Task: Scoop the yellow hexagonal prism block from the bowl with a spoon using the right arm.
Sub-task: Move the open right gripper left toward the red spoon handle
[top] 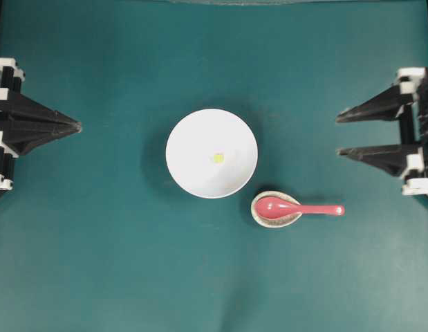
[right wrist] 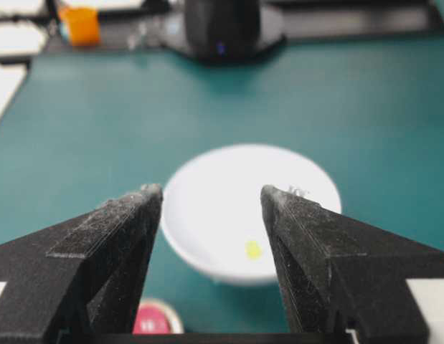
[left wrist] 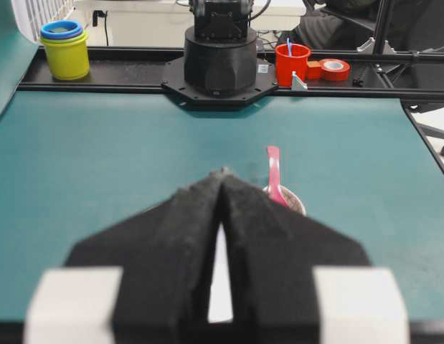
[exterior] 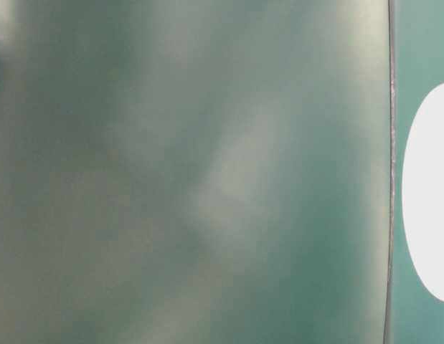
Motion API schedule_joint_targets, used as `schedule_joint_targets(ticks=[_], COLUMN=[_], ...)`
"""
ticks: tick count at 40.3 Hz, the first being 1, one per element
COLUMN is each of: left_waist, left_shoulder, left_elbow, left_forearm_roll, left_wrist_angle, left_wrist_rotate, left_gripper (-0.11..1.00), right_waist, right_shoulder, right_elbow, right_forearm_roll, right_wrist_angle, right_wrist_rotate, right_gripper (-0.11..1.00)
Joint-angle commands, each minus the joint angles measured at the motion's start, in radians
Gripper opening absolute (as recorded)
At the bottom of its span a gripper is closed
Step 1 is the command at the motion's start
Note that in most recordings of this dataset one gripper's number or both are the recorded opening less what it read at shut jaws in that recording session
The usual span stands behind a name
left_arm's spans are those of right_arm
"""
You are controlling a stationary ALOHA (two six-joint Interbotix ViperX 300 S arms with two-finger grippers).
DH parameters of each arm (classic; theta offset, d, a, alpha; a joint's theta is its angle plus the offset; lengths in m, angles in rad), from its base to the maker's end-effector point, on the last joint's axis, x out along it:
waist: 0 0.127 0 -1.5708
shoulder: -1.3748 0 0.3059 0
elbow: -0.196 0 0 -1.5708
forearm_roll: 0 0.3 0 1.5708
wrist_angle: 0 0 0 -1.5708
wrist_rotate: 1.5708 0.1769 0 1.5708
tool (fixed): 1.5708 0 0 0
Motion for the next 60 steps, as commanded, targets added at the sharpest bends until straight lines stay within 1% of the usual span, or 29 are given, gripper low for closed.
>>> schedule_joint_targets(ticks=[1,9,13,18,32,35,46,50,54,60], left_waist=[0.002,0.002,0.002,0.002,0.002,0.003,0.002,0.002,0.003,0.002], left_shoulder=[0.008,0.009,0.009,0.009,0.009,0.009,0.009,0.009,0.009,0.009], left_elbow=[-0.025,-0.026,-0.025,-0.025,-0.026,-0.026,-0.026,-0.026,-0.026,-0.025], left_forearm_roll=[0.003,0.003,0.003,0.003,0.003,0.003,0.005,0.005,0.005,0.005], left_wrist_angle=[-0.005,-0.005,-0.005,-0.003,-0.005,-0.005,-0.005,-0.005,-0.005,-0.003], left_wrist_rotate=[-0.003,-0.003,-0.003,-0.002,0.0,0.002,0.002,0.002,0.002,0.0], left_gripper=[0.01,0.01,0.01,0.01,0.01,0.01,0.01,0.01,0.01,0.01], right_waist=[0.0,0.002,0.015,0.043,0.155,0.173,0.232,0.255,0.291,0.364], right_shoulder=[0.049,0.132,0.17,0.209,0.331,0.356,0.454,0.492,0.543,0.618], right_elbow=[0.005,0.052,0.078,0.1,0.164,0.169,0.169,0.167,0.166,0.152], right_forearm_roll=[0.017,0.049,0.067,0.086,0.187,0.206,0.241,0.268,0.307,0.353], right_wrist_angle=[-0.044,-0.132,-0.187,-0.245,-0.428,-0.459,-0.543,-0.569,-0.601,-0.657], right_wrist_rotate=[0.002,0.002,0.002,0.002,0.002,0.002,0.002,0.002,0.003,0.003], right_gripper=[0.61,0.61,0.61,0.61,0.61,0.61,0.61,0.61,0.61,0.61])
